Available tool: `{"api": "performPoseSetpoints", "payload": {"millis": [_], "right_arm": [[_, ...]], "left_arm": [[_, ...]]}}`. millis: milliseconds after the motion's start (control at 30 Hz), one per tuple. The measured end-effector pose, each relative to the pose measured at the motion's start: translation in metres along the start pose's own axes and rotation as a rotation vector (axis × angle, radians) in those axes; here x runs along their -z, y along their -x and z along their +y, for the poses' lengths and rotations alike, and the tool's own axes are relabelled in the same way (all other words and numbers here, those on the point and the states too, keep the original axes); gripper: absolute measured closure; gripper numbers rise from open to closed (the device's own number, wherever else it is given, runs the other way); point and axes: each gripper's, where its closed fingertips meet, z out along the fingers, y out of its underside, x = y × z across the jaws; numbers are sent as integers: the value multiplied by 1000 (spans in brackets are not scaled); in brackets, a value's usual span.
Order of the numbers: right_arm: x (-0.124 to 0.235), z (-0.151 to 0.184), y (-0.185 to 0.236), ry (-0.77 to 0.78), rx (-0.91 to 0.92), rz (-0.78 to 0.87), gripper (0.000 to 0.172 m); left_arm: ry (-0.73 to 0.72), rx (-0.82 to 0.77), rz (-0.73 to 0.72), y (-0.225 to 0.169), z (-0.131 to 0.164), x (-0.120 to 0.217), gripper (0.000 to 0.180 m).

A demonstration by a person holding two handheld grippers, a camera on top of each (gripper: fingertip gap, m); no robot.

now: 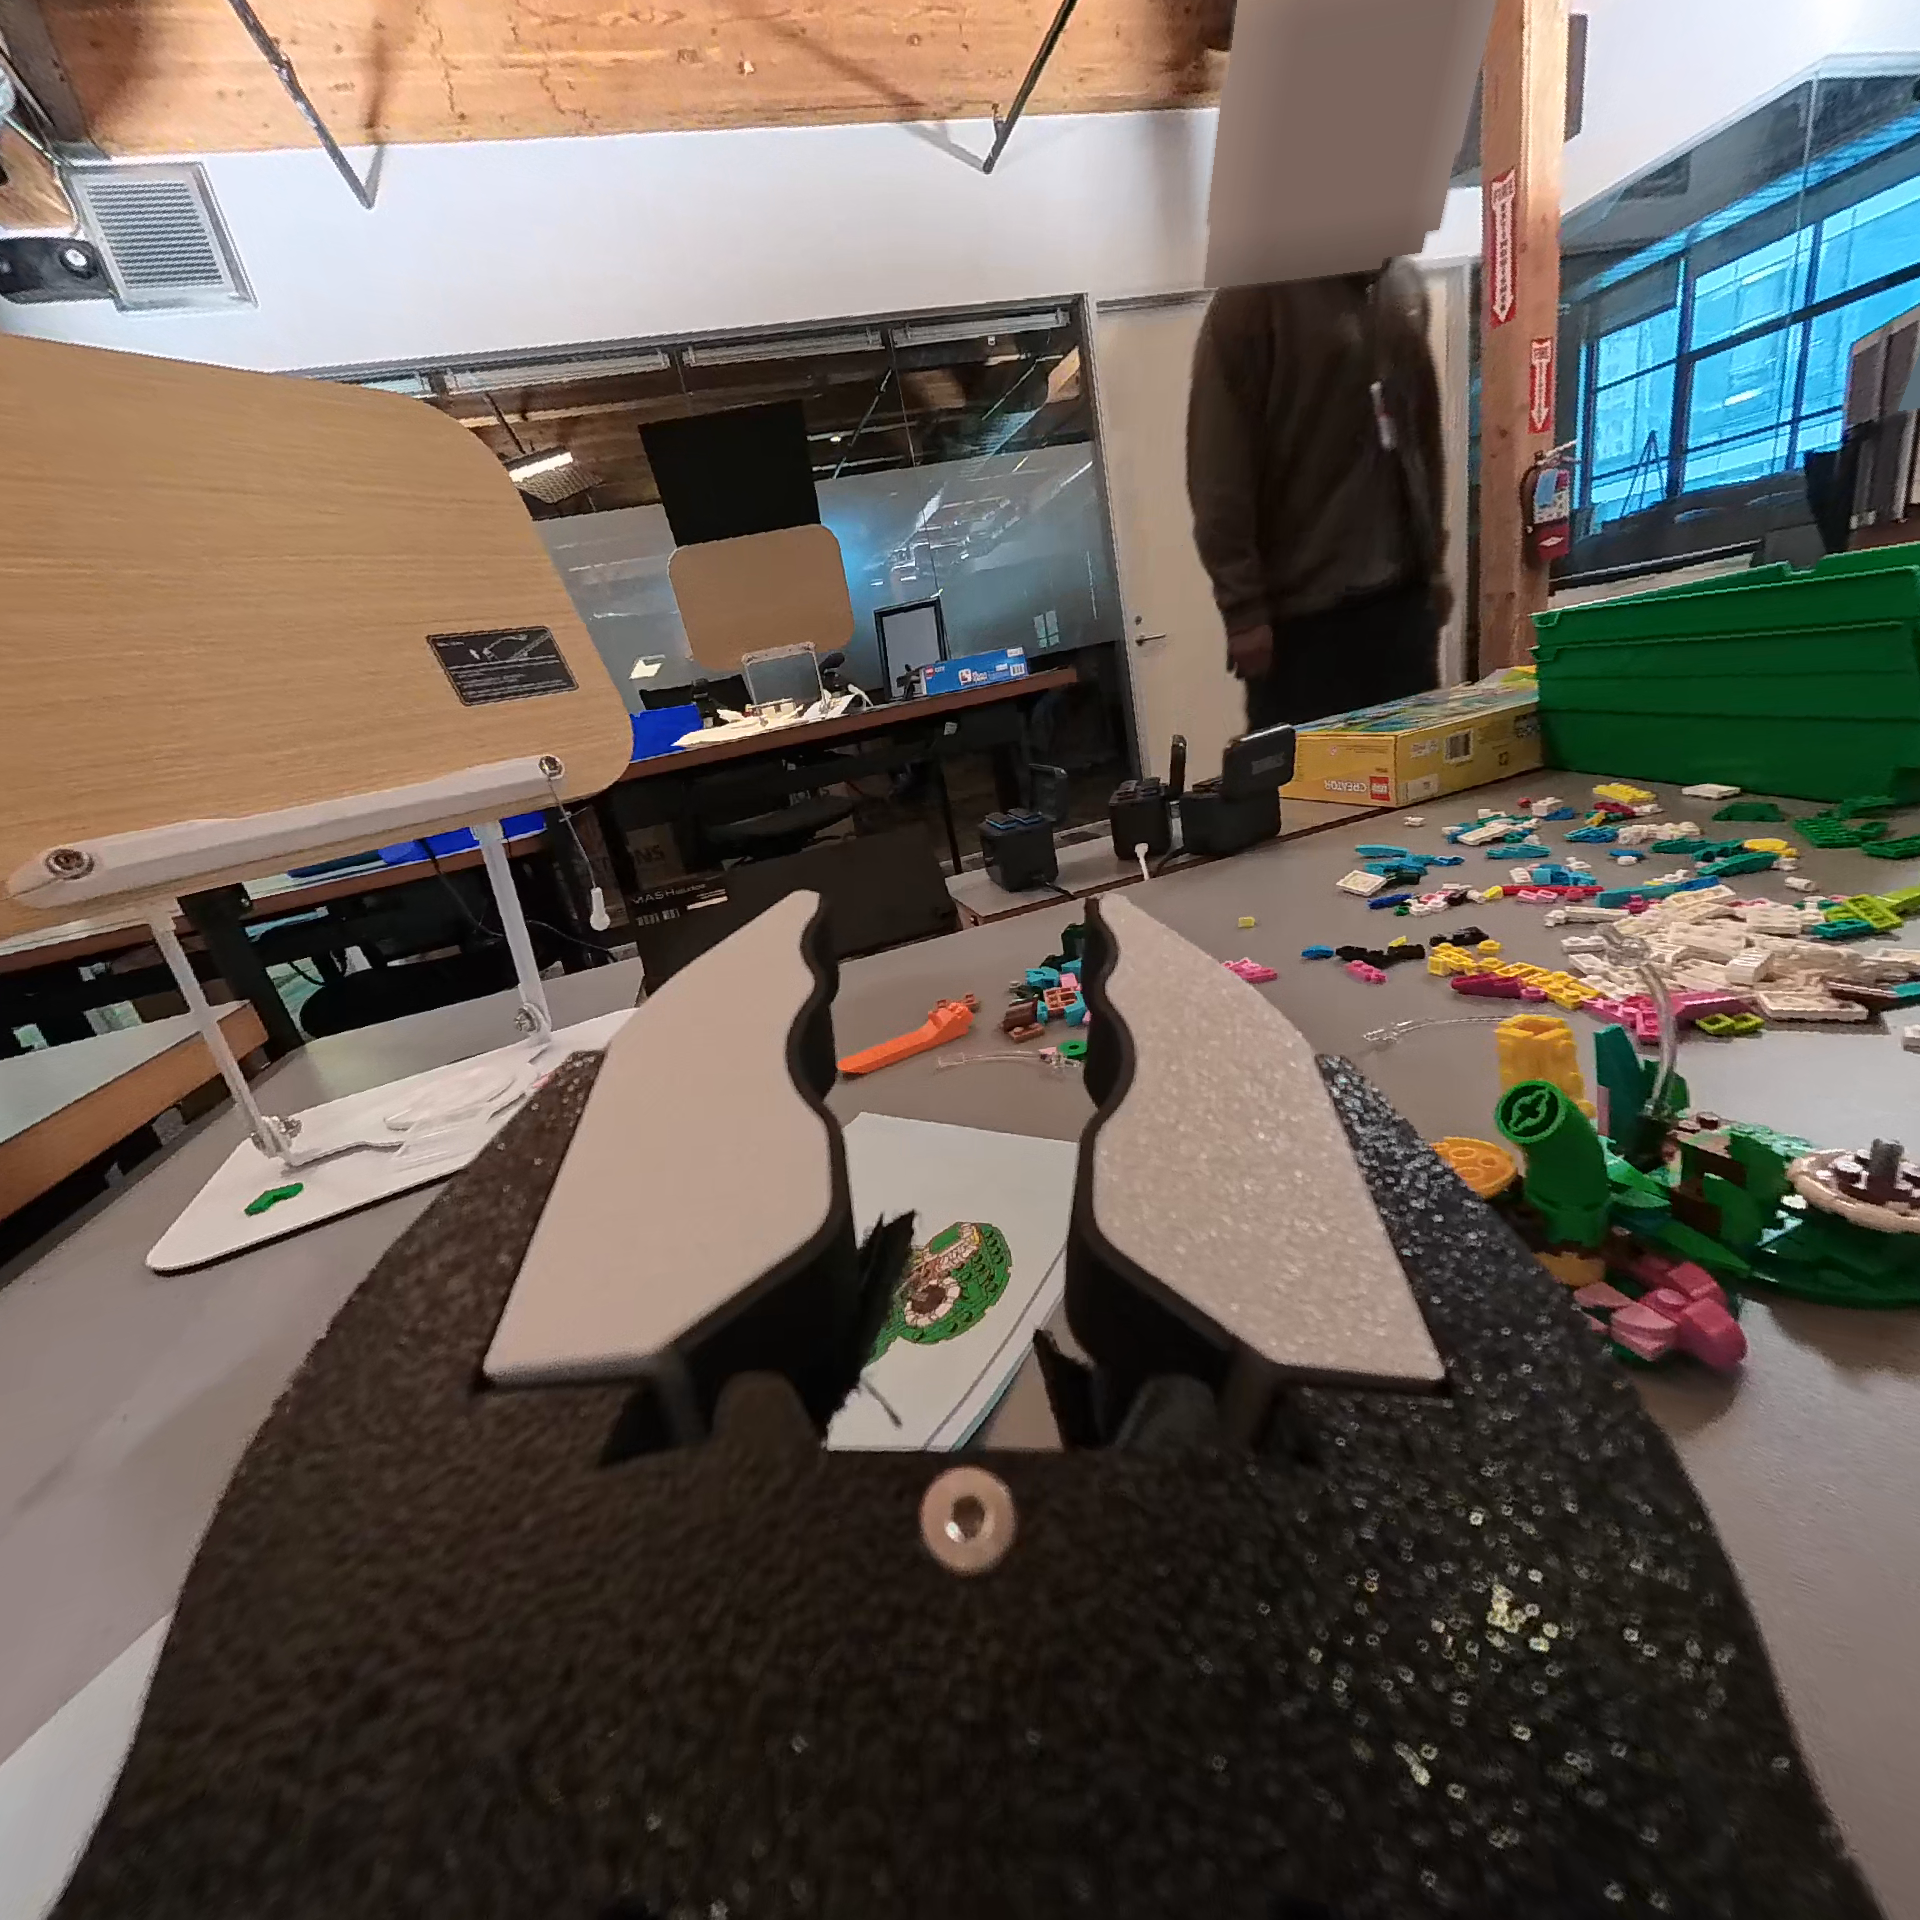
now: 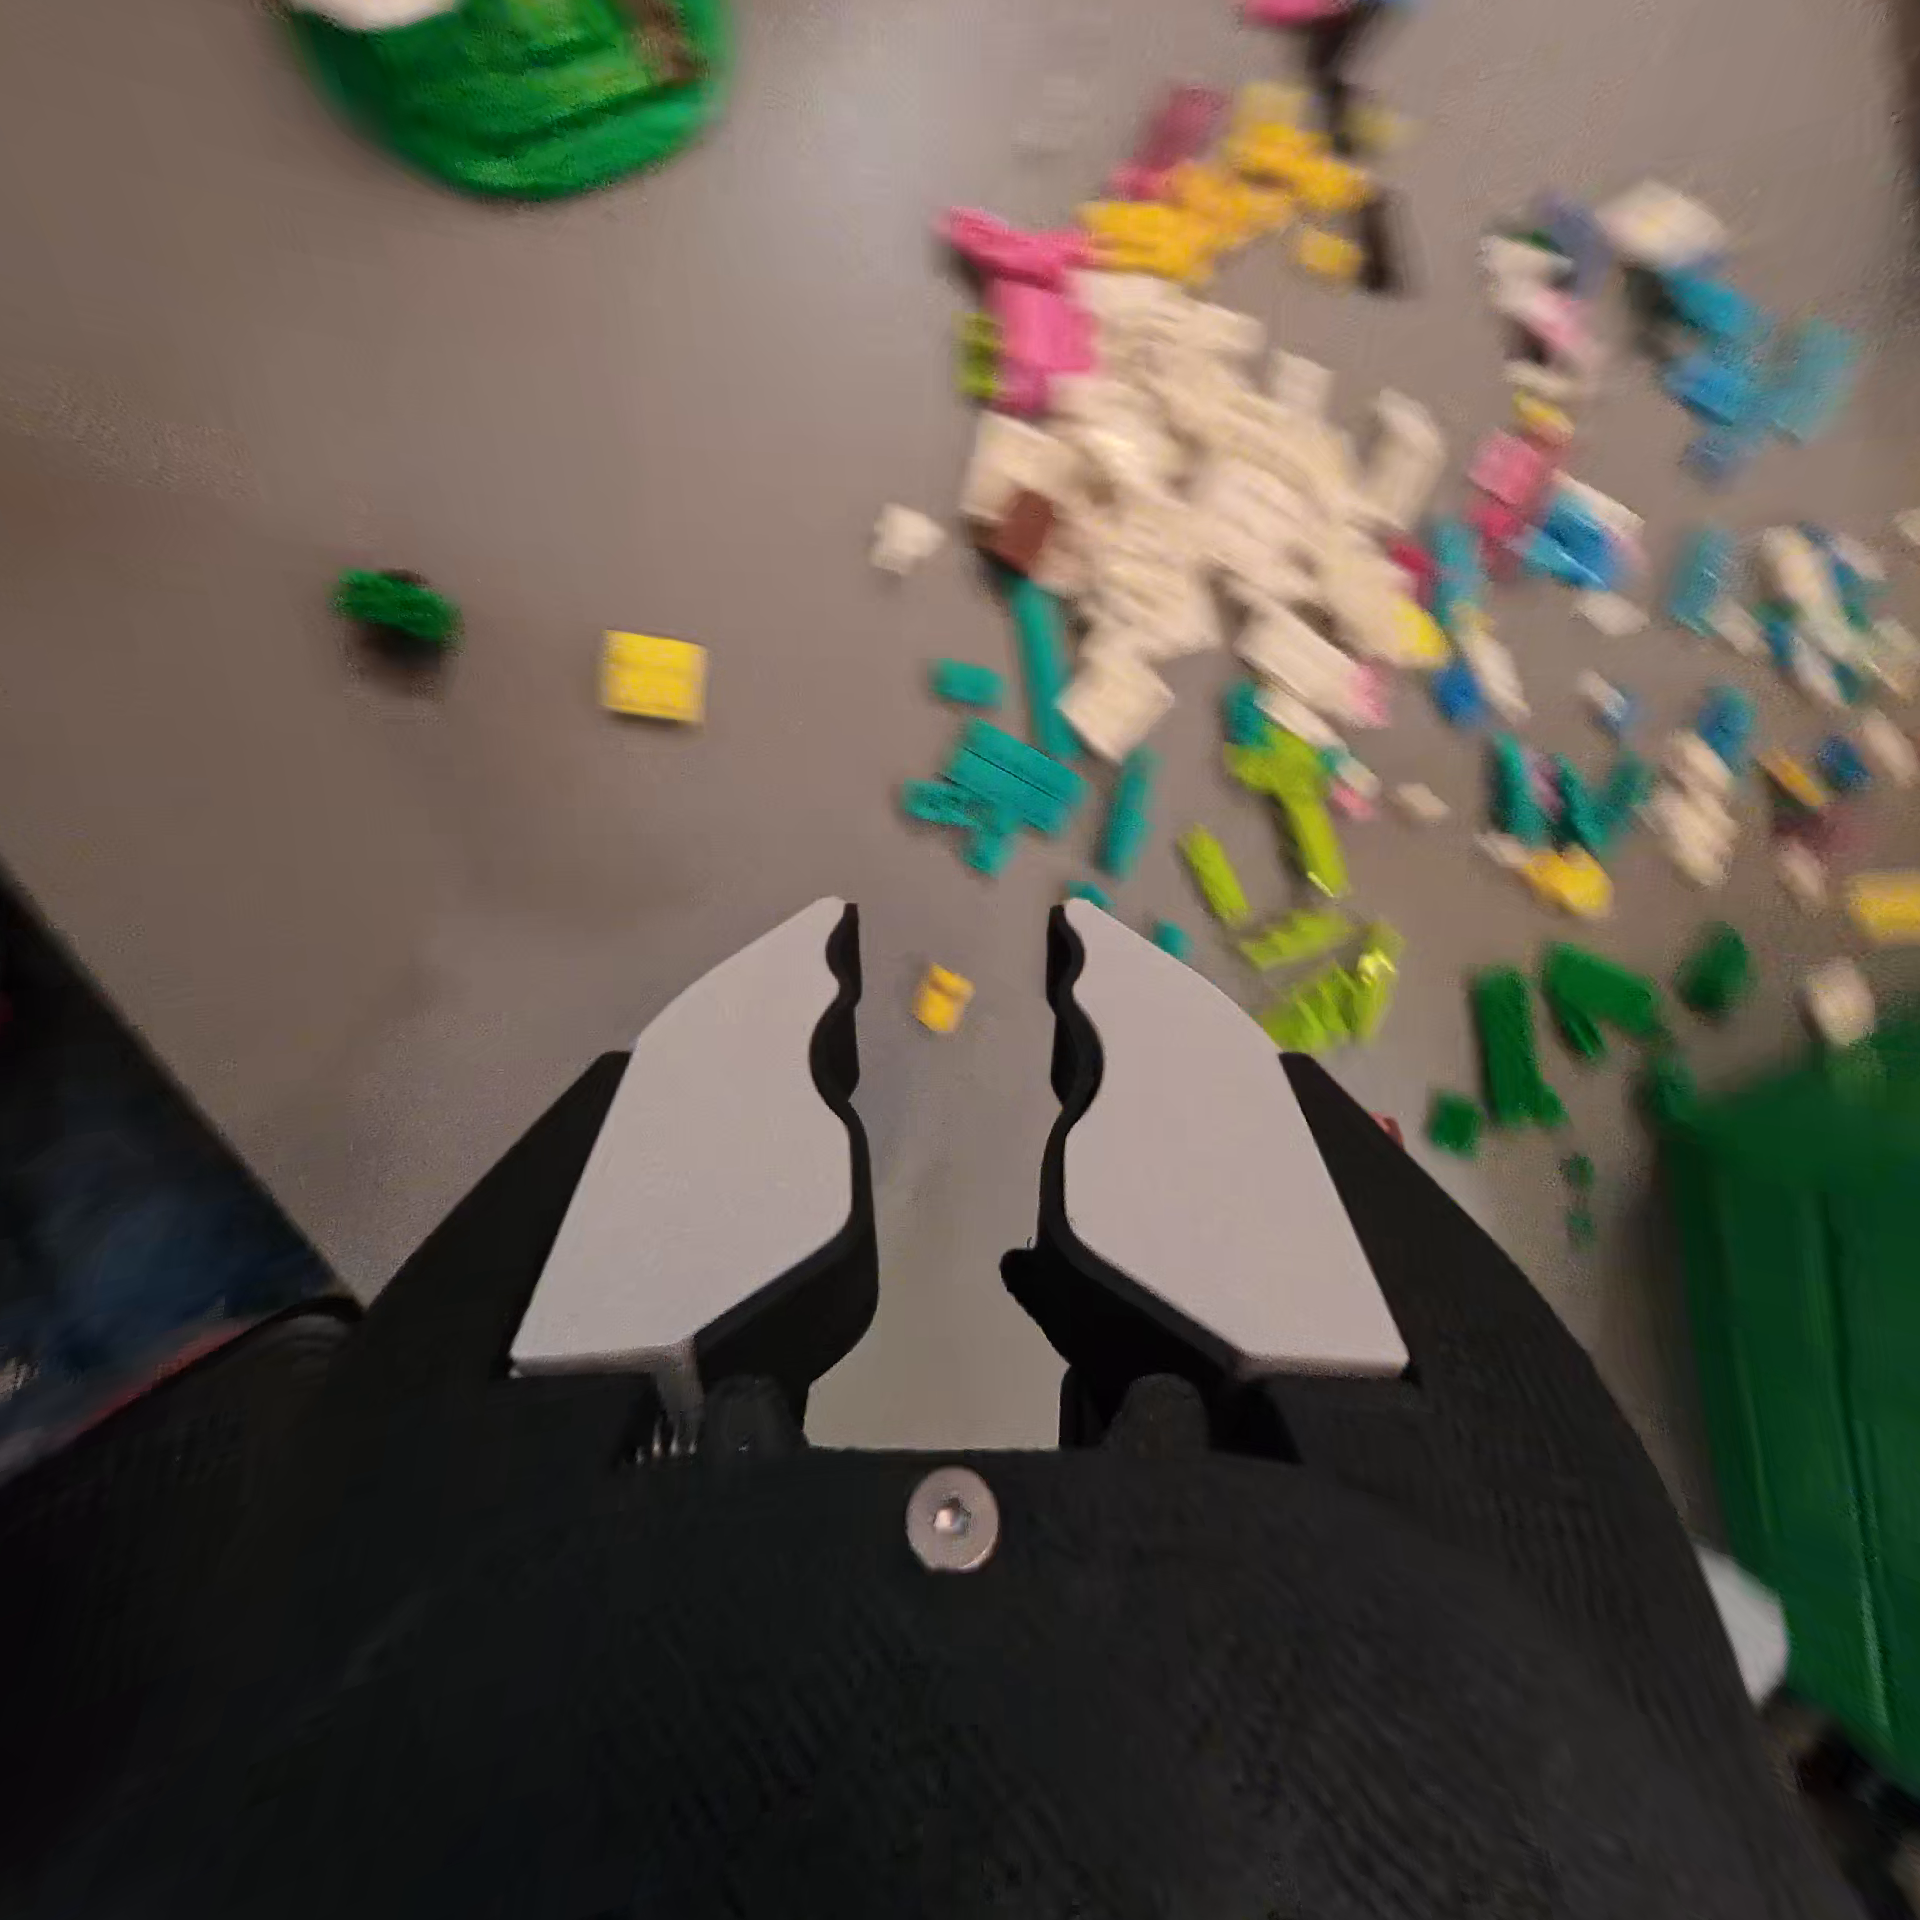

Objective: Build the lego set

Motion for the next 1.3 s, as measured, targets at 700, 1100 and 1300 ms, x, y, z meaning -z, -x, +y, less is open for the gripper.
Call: {"api": "performPoseSetpoints", "payload": {"millis": [700, 1100, 1300], "right_arm": [[30, 58, -56, 34, -222, 289, 160], [16, 58, -56, 53, -217, 263, 160], [12, 58, -58, 64, -212, 263, 161]], "left_arm": [[11, -40, -20, 0, 3, -3, 138], [12, -45, -9, -2, 2, -3, 139], [15, -65, -2, -5, 3, -4, 140]]}}
